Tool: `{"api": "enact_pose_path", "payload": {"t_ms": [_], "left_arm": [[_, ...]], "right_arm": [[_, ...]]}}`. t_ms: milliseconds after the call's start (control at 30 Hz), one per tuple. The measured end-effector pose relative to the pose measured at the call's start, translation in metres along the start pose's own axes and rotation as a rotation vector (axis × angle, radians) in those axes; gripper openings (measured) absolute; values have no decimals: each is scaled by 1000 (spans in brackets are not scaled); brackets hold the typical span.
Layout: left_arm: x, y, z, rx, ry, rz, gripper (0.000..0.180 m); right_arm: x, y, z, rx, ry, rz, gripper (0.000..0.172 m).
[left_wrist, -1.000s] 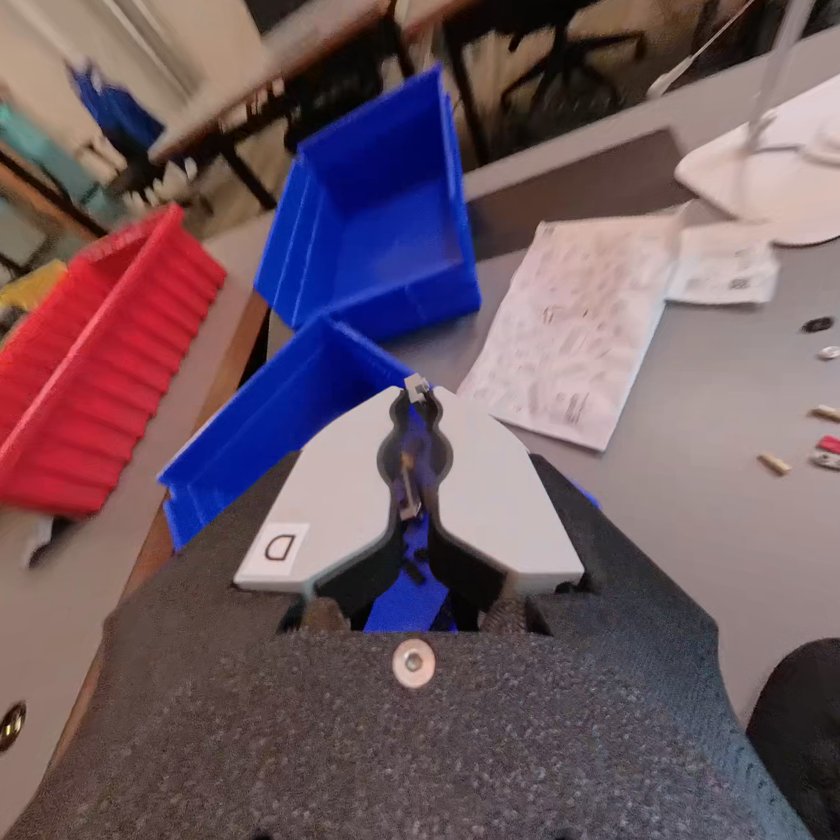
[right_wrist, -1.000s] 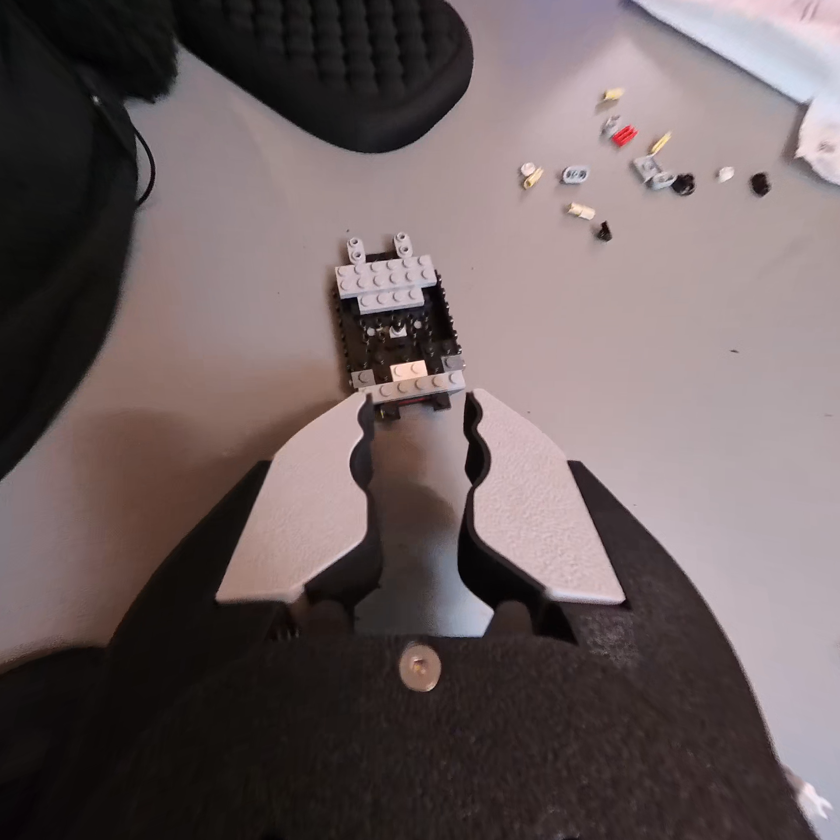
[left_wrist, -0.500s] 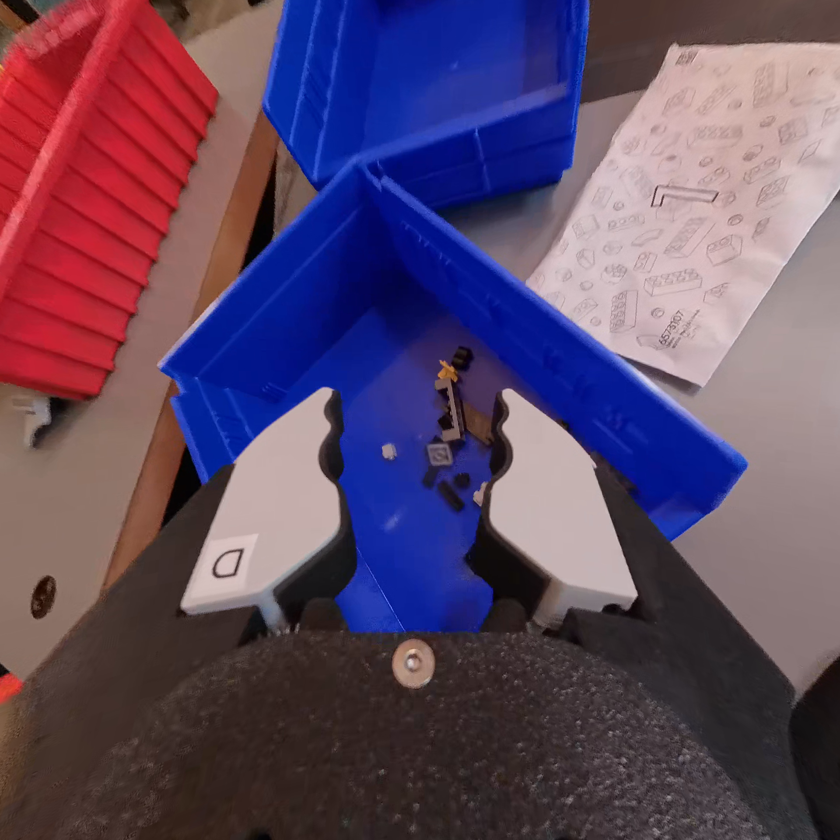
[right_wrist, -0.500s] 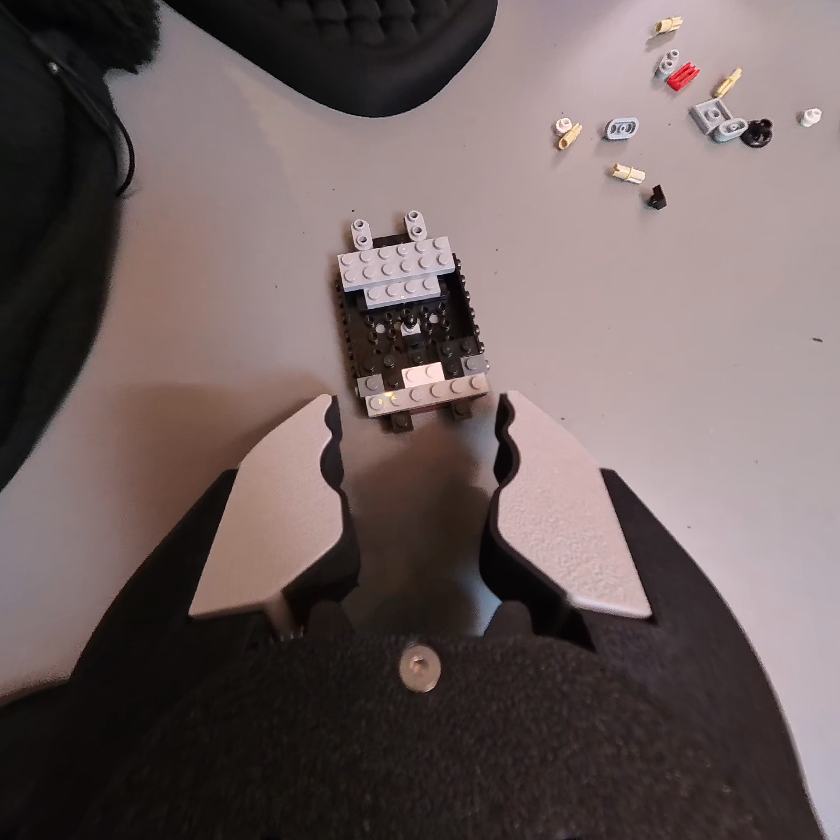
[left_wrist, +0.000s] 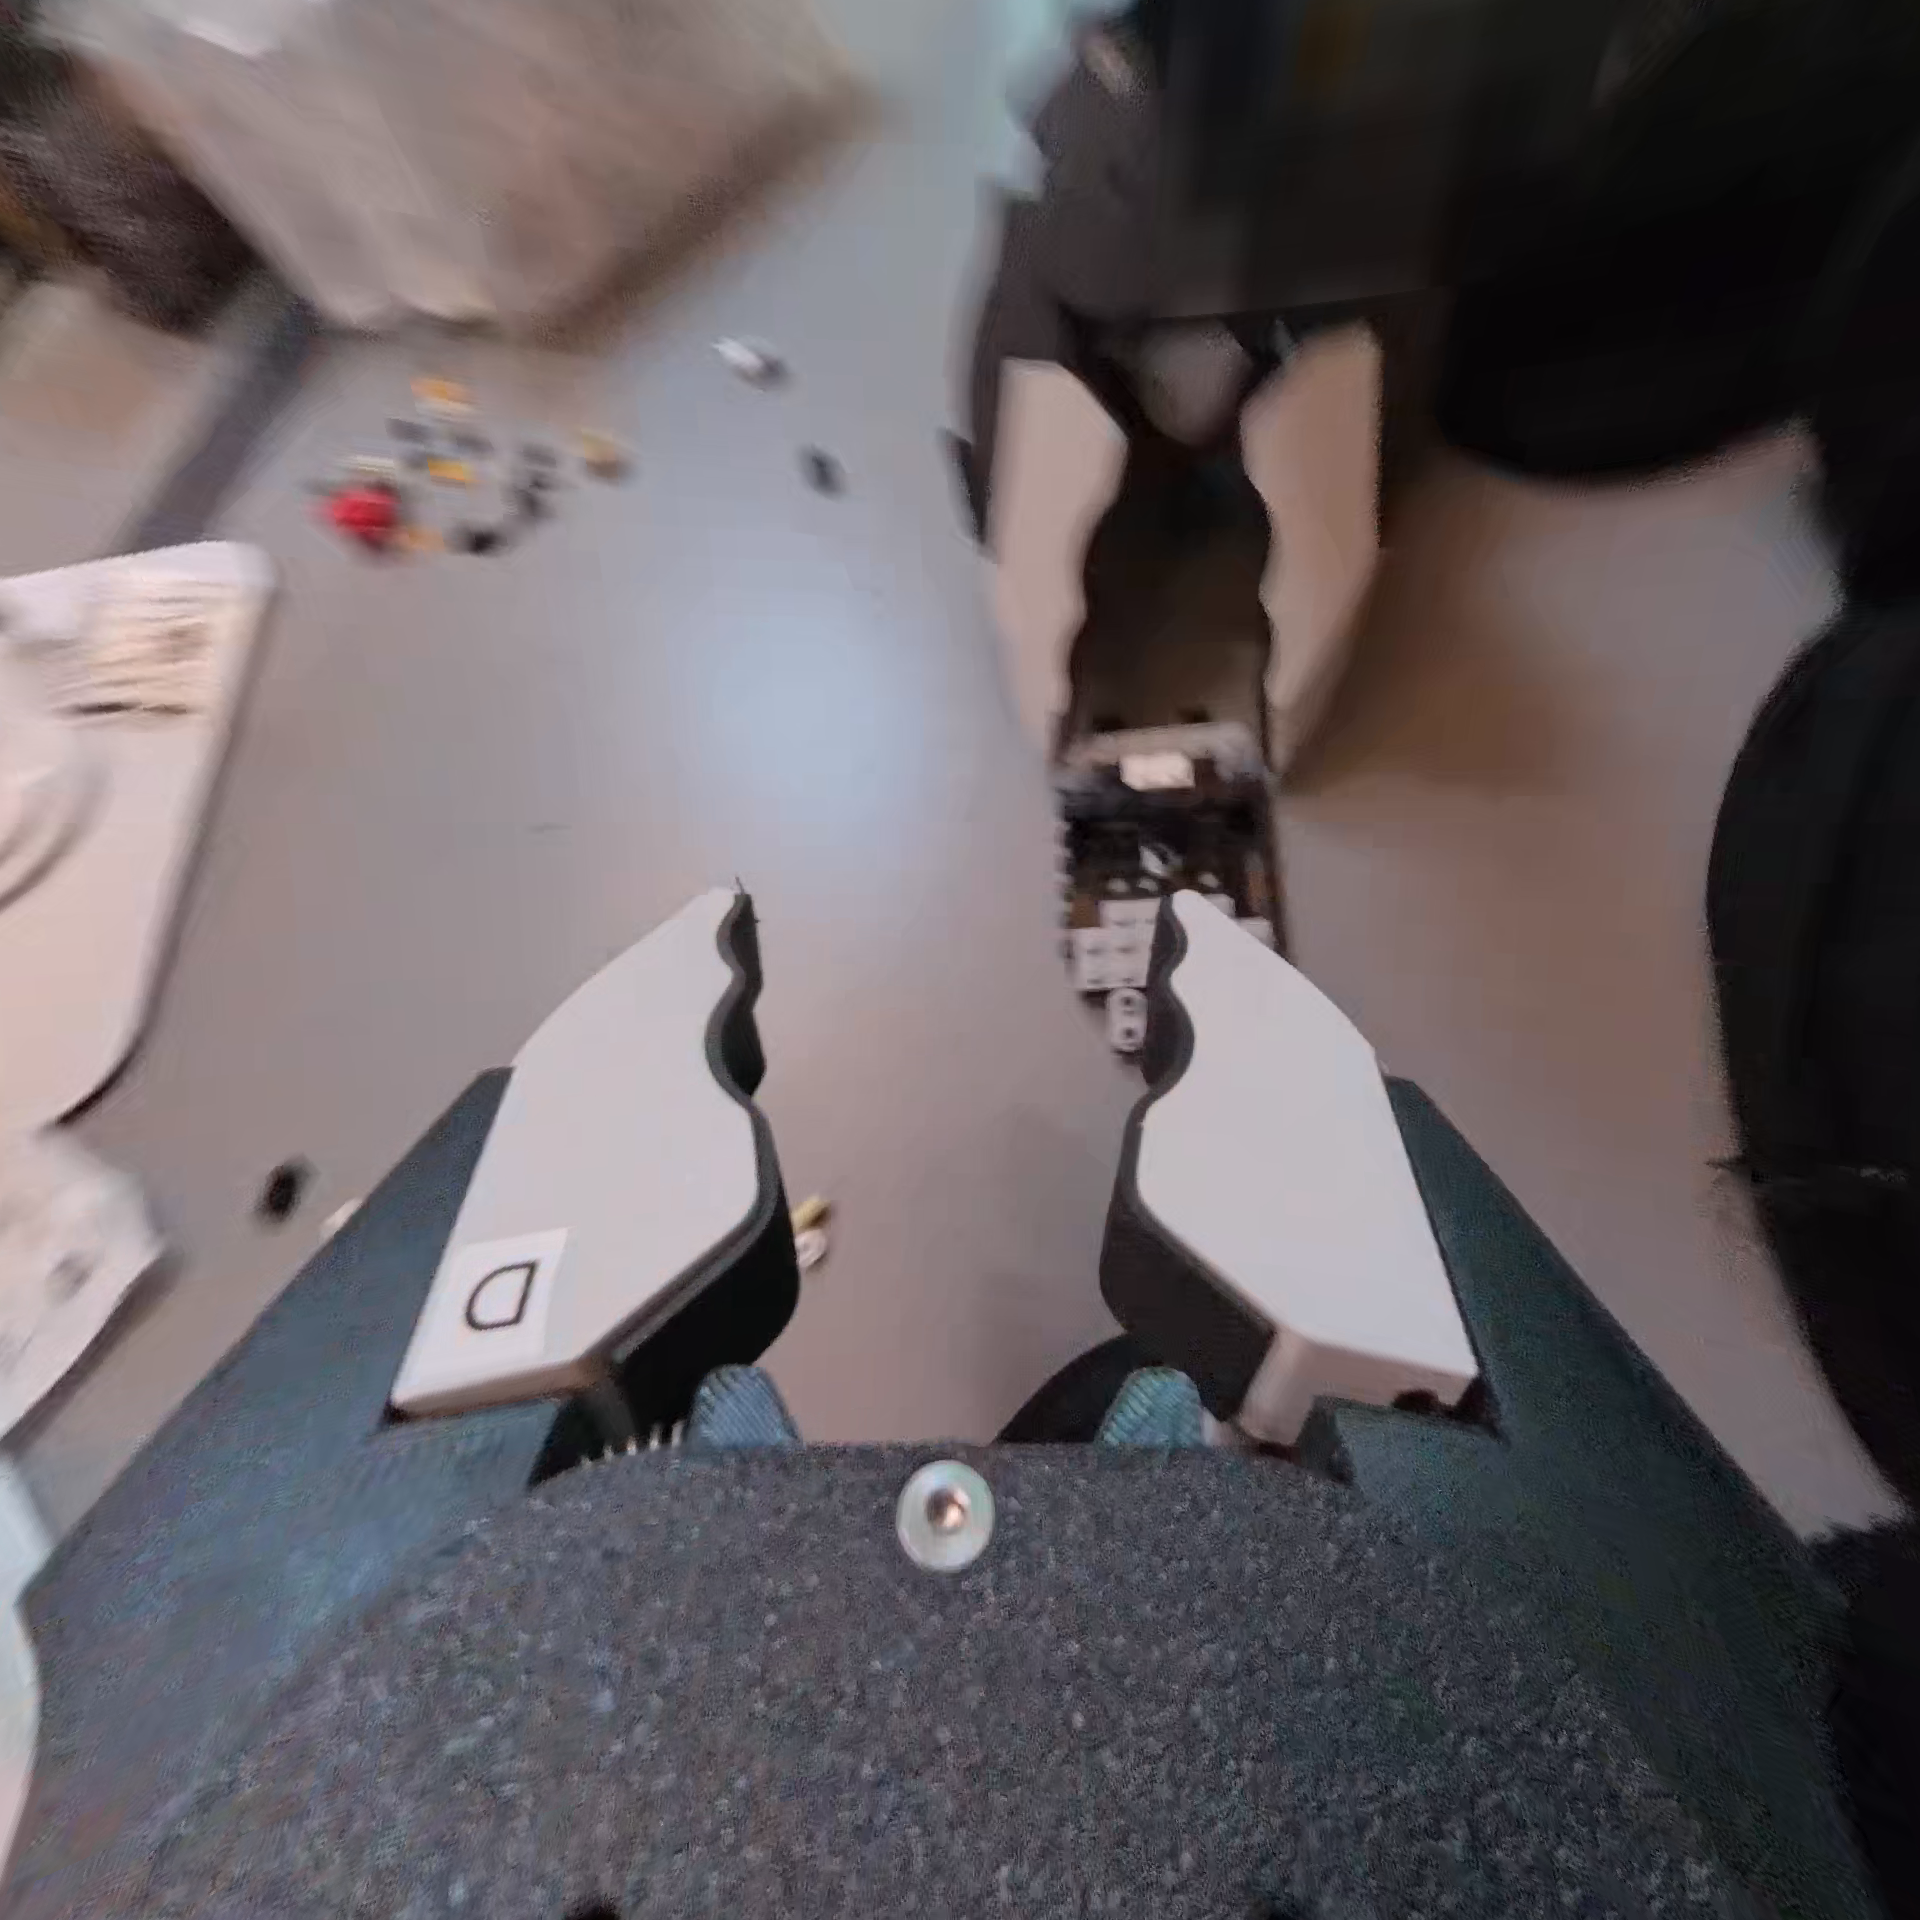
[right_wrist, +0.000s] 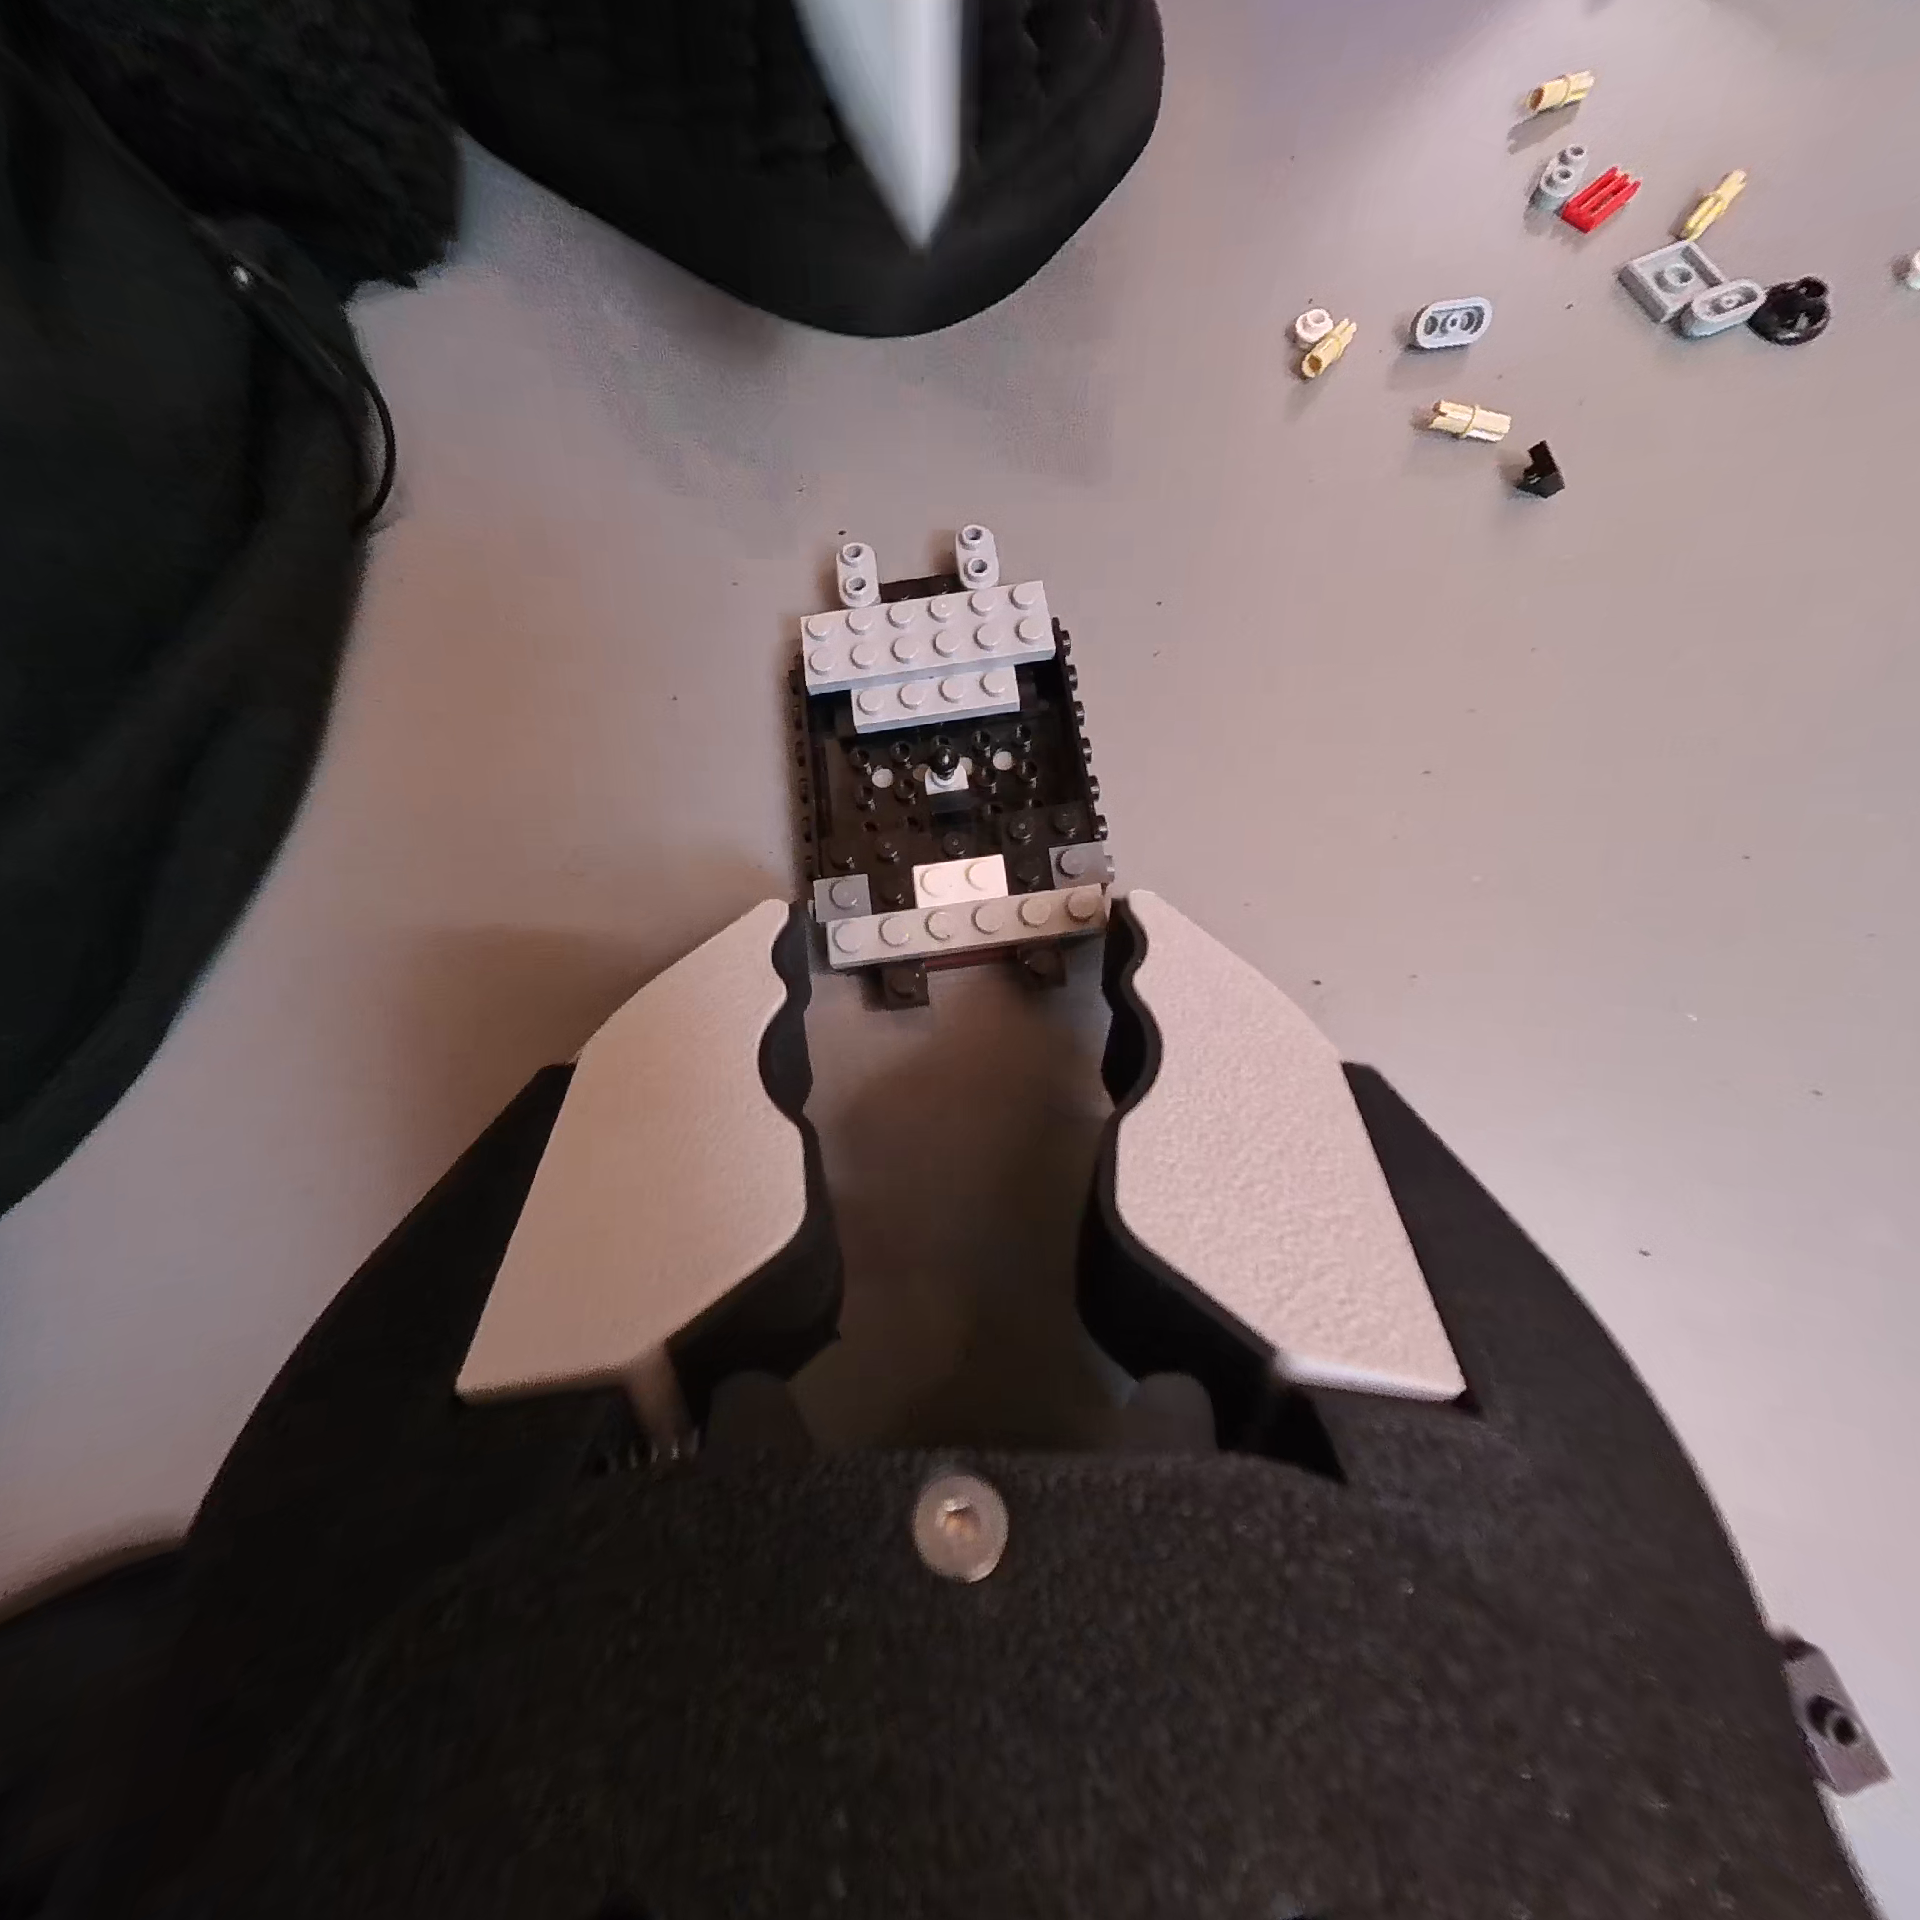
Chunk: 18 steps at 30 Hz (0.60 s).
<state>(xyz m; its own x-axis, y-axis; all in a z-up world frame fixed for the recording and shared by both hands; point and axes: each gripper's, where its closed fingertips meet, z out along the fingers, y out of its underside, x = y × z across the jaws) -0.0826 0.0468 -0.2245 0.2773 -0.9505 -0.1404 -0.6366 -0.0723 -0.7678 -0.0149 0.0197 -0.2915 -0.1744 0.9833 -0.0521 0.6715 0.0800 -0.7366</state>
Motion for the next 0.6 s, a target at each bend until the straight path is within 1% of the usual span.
{"api": "enact_pose_path", "payload": {"t_ms": [33,100,200,233,367,600], "left_arm": [[15,7,17,-54,46,58,74],[43,21,43,-156,152,103,79],[56,33,60,-237,195,148,80],[58,32,62,-233,205,138,79],[61,33,62,-239,241,115,62],[60,35,61,-260,254,53,58]], "right_arm": [[0,1,0,-3,-2,0,54],[-1,0,0,-4,-10,3,53],[-1,0,0,-7,-13,7,53],[-1,0,0,-9,-13,6,53],[-3,0,0,-12,-33,9,53],[-4,-1,1,-19,5,-69,51]]}}
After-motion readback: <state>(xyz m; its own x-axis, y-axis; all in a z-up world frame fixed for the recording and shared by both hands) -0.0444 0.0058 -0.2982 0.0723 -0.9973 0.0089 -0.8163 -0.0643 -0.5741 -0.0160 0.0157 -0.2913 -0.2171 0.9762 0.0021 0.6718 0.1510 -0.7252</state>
